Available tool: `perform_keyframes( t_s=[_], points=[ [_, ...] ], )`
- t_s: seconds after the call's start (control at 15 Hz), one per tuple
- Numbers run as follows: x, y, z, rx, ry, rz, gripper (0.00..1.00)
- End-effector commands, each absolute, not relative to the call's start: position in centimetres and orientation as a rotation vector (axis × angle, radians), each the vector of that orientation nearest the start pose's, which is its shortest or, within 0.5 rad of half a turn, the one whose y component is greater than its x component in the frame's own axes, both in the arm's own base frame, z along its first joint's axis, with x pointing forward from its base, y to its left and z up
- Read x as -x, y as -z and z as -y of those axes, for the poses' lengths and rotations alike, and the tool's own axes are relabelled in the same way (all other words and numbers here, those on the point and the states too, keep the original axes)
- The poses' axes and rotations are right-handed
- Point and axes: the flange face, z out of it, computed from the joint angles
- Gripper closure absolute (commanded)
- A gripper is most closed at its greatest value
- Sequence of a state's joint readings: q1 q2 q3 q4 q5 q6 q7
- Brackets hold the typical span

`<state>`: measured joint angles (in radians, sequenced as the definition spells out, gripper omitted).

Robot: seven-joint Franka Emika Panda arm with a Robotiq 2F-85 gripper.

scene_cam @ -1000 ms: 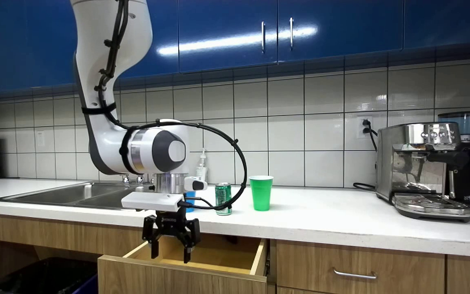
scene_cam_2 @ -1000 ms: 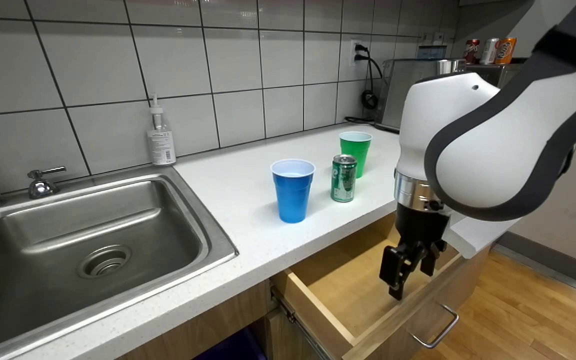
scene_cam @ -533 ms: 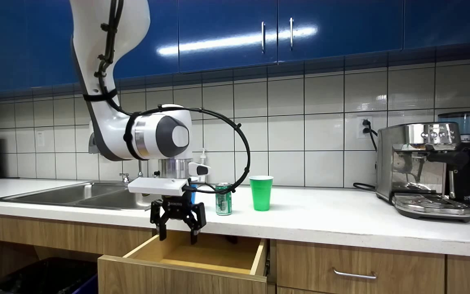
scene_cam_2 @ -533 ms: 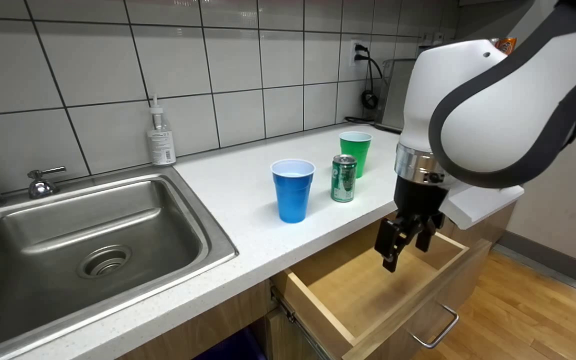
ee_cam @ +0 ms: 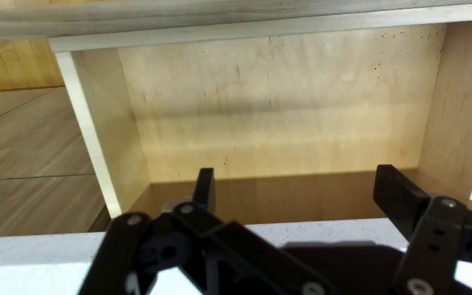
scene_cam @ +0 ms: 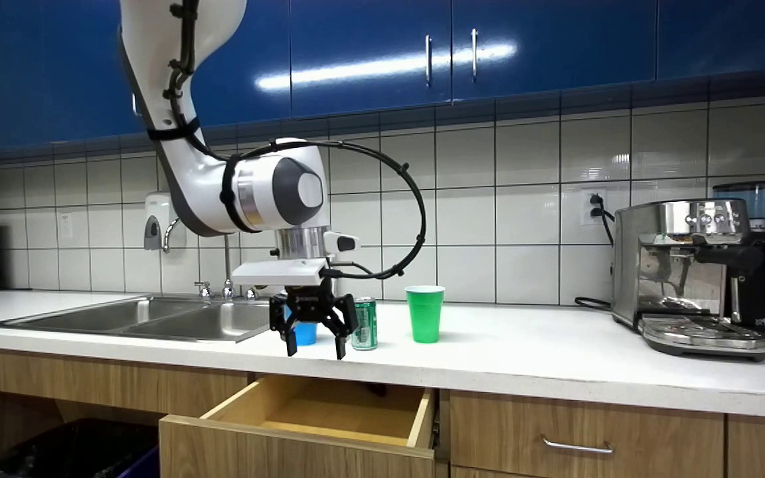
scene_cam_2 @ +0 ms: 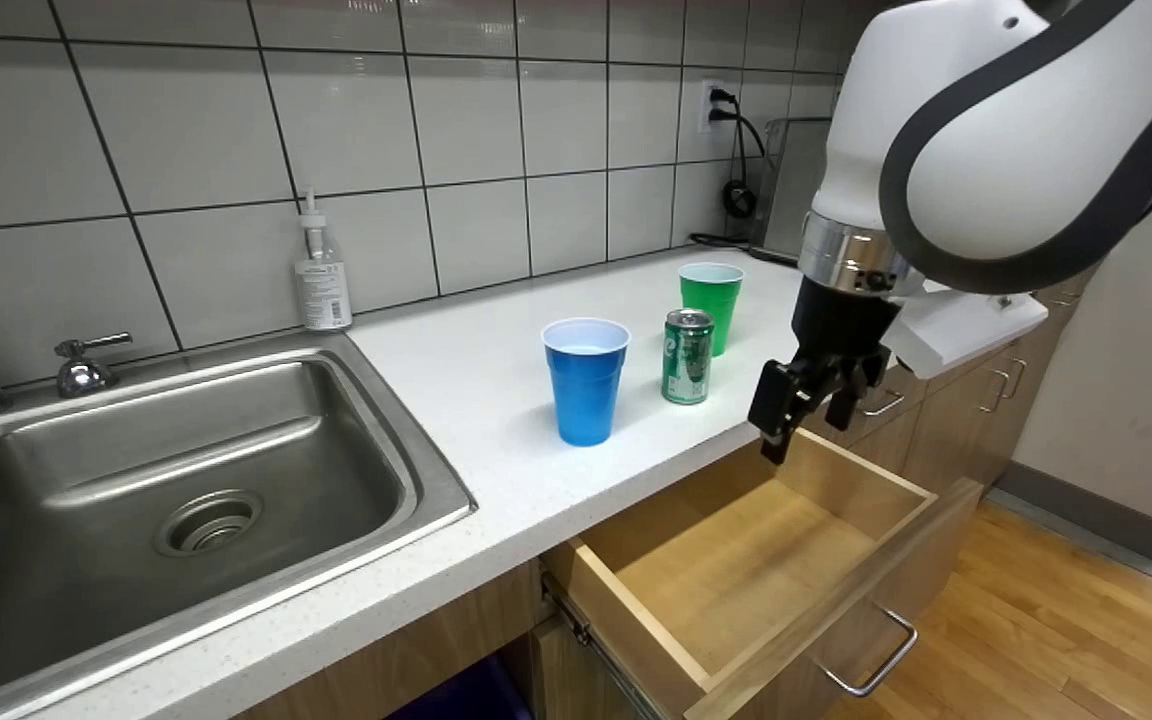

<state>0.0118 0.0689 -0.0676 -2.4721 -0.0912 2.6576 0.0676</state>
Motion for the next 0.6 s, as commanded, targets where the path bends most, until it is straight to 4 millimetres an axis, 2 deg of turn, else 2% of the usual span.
perform_keyframes(
  t_s=[0.0, 0.53],
  points=[
    [-49.7, -29.7, 3.8, 3.214, 0.228, -0.081, 0.00],
    [-52.5, -31.1, 5.7, 3.246, 0.344, -0.049, 0.00]
  ],
)
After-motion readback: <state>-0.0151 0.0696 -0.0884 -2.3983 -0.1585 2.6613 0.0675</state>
